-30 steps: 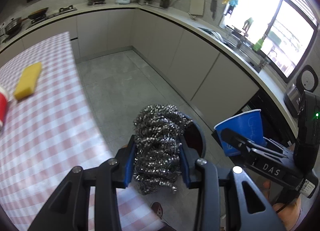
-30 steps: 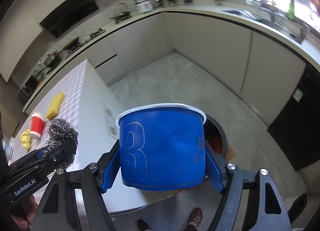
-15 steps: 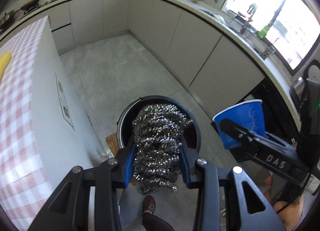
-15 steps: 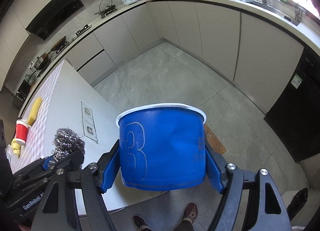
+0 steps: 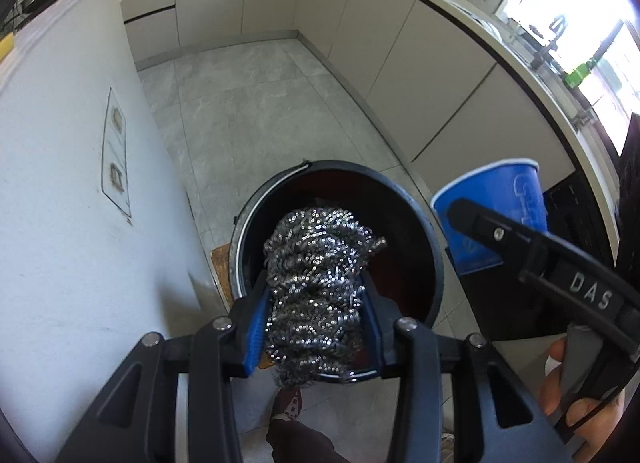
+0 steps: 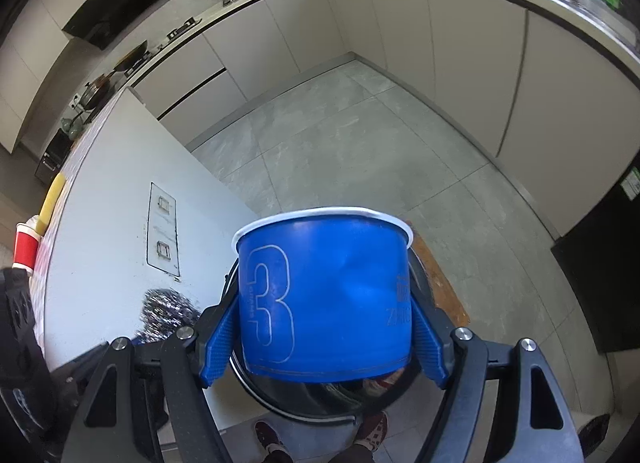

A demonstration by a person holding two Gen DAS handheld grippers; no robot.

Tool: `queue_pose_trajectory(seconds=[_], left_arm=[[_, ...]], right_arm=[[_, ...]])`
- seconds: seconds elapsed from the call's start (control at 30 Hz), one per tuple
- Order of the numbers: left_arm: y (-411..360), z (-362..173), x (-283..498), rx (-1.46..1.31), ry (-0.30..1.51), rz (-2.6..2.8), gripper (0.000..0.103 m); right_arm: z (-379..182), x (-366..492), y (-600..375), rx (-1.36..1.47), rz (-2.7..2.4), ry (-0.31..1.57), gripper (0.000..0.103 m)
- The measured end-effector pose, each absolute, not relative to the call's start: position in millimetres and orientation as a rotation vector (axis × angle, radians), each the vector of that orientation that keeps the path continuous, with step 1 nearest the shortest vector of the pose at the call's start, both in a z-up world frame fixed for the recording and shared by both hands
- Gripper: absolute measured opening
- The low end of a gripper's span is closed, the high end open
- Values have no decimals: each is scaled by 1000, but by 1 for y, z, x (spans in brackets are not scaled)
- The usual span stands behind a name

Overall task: Collect trash
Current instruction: 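Open both tools to drop the steel wool and paper bucket in, then move both open tools back toward the yellow towel and red cup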

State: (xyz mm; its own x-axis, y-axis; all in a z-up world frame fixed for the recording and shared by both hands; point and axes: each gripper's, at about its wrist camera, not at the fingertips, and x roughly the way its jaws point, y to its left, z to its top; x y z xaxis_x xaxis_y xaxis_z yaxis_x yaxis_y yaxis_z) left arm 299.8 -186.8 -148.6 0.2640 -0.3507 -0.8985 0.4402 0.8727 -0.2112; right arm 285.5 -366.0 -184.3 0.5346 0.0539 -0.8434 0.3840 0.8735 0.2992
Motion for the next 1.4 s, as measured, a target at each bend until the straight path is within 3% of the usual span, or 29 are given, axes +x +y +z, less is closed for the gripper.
queue_pose_trajectory(seconds=[0.13, 0.2, 0.27, 0.9, 1.4], left_arm=[[-186, -155, 303, 49, 1213, -516, 52], [-184, -154, 303, 24, 1211, -514, 66], [-184, -152, 303, 21, 1194, -509, 71], [-152, -32, 281, 6, 1041, -489, 71], [-4, 8, 276, -35, 949, -311, 71]], right_arm=[[-195, 297, -369, 501, -183, 1019, 79], [-199, 303, -372, 511, -186, 1027, 81], [-199, 305, -374, 518, -191, 1024, 82], [-100, 263, -358, 433, -230, 985, 82], [-41, 286, -205, 324, -6, 909, 84]])
